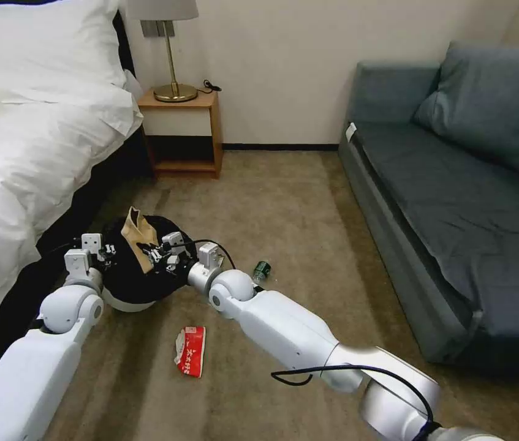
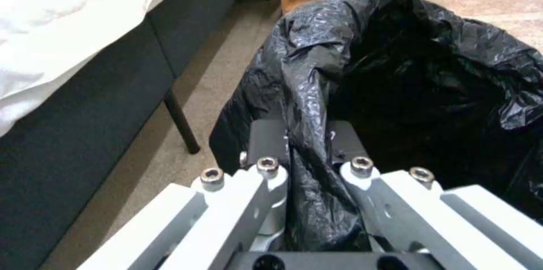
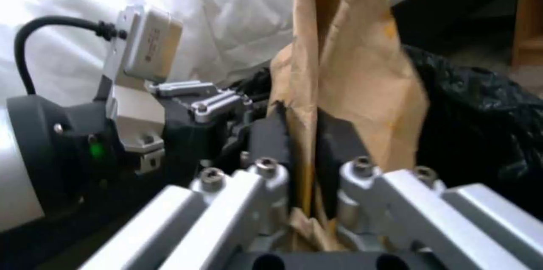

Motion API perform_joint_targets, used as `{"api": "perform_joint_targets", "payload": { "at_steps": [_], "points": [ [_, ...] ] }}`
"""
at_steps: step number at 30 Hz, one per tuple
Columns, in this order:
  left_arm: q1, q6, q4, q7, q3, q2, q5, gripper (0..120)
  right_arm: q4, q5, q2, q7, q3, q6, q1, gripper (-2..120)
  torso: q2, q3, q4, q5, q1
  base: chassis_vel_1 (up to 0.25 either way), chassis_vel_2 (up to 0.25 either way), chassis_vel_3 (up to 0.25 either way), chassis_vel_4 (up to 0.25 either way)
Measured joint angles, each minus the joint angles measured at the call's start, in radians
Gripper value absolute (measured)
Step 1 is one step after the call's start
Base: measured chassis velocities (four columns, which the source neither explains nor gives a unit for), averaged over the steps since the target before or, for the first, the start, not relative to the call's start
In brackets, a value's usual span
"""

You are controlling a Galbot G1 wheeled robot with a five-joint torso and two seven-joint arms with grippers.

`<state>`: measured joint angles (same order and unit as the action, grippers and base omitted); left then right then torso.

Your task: Pick up the trash bin, then pick up the garbage on the floor and place it into the trash bin.

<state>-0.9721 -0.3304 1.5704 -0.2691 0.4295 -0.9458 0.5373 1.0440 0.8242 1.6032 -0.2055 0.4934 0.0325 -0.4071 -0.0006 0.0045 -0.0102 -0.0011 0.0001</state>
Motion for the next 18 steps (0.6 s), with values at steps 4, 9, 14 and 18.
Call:
{"api": "perform_joint_targets", "payload": {
  "at_steps": [4, 9, 14, 18],
  "points": [
    [0.008, 0.0, -0.002, 0.001, -0.007, -0.003, 0.0, 5, -0.004, 0.0, 0.001, 0.008, -0.003, -0.002, 0.0, 25, 0.0, 0.0, -0.0004, 0.0, 0.0, 0.0, 0.0, 0.0, 0.0],
    [0.01, 0.001, -0.004, 0.001, -0.01, -0.002, 0.0, 5, -0.004, 0.0, 0.0, 0.013, -0.005, -0.004, 0.0, 45, 0.0, 0.0, 0.0, 0.0, 0.0, 0.0, 0.0, 0.0, 0.0],
    [0.009, 0.004, -0.008, 0.004, -0.009, 0.002, -0.002, 5, -0.001, -0.002, -0.004, 0.016, -0.006, -0.006, -0.002, 64, 0.0, 0.0, -0.0002, 0.0001, 0.0, 0.0, 0.0, 0.0, 0.0],
    [0.008, 0.008, -0.012, 0.006, -0.008, 0.002, -0.006, 5, 0.03, -0.002, -0.015, 0.036, -0.007, -0.022, -0.003, 82, 0.0, 0.0, -0.0001, 0.0001, 0.0, 0.0, 0.0, 0.0, 0.0]
  ]
}}
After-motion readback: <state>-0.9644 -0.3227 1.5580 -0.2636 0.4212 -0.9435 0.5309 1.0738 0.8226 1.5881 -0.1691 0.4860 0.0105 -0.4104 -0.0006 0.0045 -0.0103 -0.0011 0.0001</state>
